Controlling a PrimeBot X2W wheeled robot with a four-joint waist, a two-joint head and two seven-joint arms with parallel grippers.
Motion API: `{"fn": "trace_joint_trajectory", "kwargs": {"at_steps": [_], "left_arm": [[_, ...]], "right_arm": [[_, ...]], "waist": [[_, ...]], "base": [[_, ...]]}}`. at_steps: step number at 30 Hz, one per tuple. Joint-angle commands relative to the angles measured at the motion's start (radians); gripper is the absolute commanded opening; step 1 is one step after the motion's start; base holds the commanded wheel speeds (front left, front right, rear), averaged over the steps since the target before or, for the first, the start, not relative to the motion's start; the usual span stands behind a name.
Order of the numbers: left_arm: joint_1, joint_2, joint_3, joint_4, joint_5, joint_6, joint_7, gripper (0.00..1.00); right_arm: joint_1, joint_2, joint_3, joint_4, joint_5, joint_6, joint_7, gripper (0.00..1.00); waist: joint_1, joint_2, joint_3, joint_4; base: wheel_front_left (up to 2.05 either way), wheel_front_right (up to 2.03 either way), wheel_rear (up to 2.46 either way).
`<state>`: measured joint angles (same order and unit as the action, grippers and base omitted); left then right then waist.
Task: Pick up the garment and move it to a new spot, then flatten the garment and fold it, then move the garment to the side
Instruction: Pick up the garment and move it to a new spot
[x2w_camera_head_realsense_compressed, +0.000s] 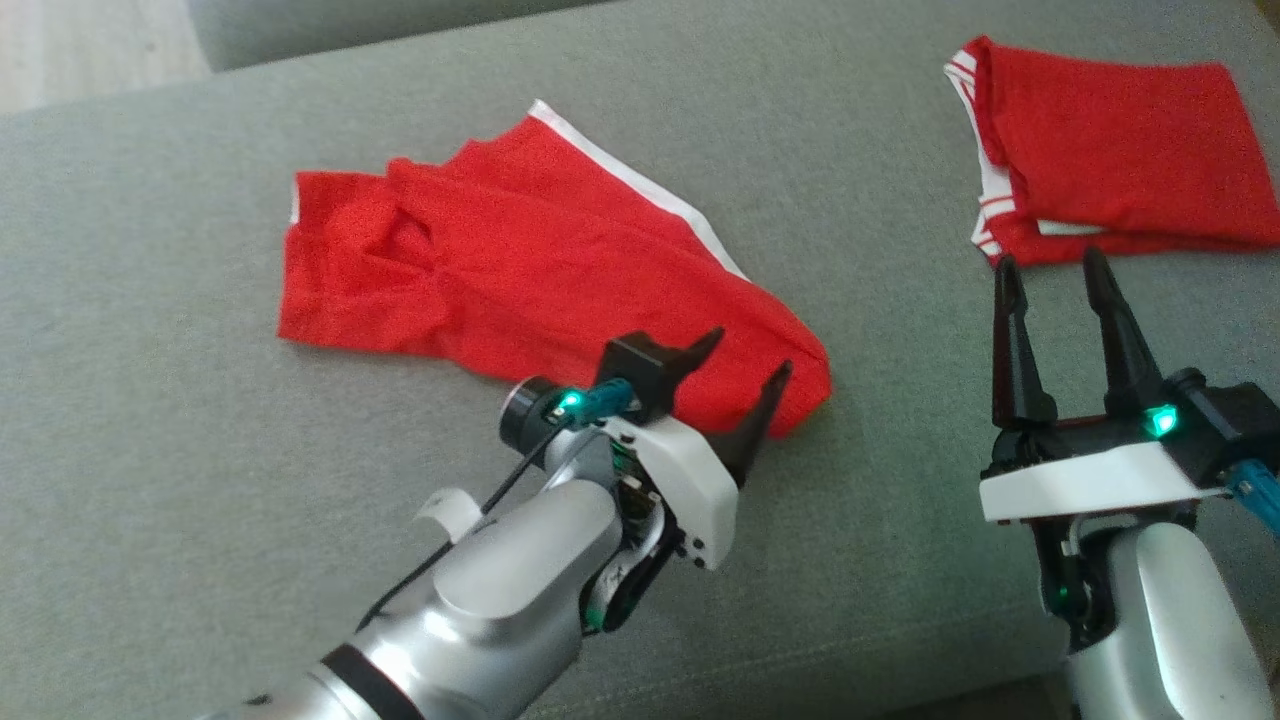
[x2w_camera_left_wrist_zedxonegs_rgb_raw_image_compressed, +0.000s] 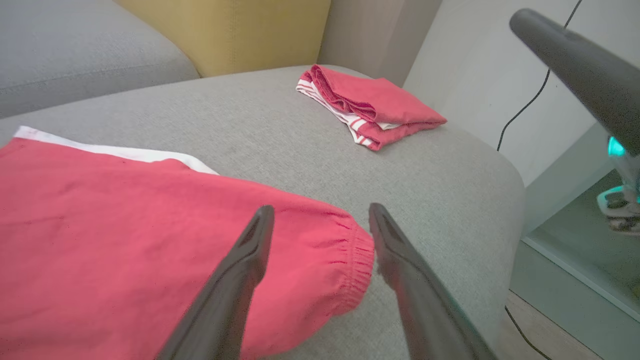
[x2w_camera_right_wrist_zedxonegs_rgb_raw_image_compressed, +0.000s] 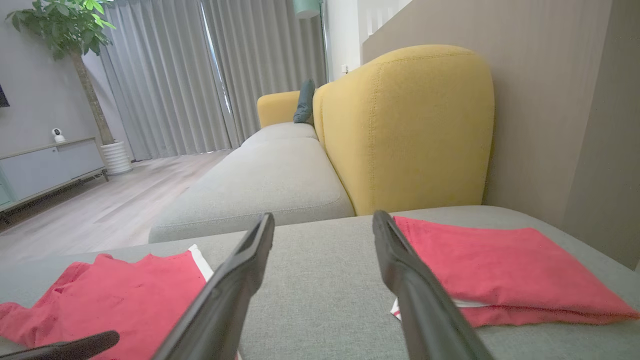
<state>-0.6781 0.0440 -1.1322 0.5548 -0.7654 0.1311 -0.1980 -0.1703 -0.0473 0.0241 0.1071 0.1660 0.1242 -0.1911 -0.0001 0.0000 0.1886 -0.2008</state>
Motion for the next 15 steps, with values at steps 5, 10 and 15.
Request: {"fn": "trace_joint_trajectory", "kwargs": {"at_steps": [5,10,15], "left_arm": [[0.003,0.038,0.092,-0.027,0.009,0.036,-0.054,1.00],[0.085,0.080,0.194,-0.114,0.058,0.094,-0.063,1.00],[0.241,0.120,0.338,-0.257,0.150,0.138,-0.063,1.00]], "right_arm": [[0.013,-0.003,0.013,-0.029,-0.018,0.007,0.028,1.00],[0.057,-0.003,0.000,-0.024,-0.019,0.007,0.044,1.00],[0.095,-0.003,-0.007,-0.014,-0.011,0.007,0.039,1.00]], "waist": [[0.0001,0.0000,-0.089,0.063],[0.0001,0.0000,-0.152,0.112],[0.0001,0.0000,-0.192,0.158]], "base": [[0.00,0.00,0.00],[0.00,0.00,0.00],[0.00,0.00,0.00]]}}
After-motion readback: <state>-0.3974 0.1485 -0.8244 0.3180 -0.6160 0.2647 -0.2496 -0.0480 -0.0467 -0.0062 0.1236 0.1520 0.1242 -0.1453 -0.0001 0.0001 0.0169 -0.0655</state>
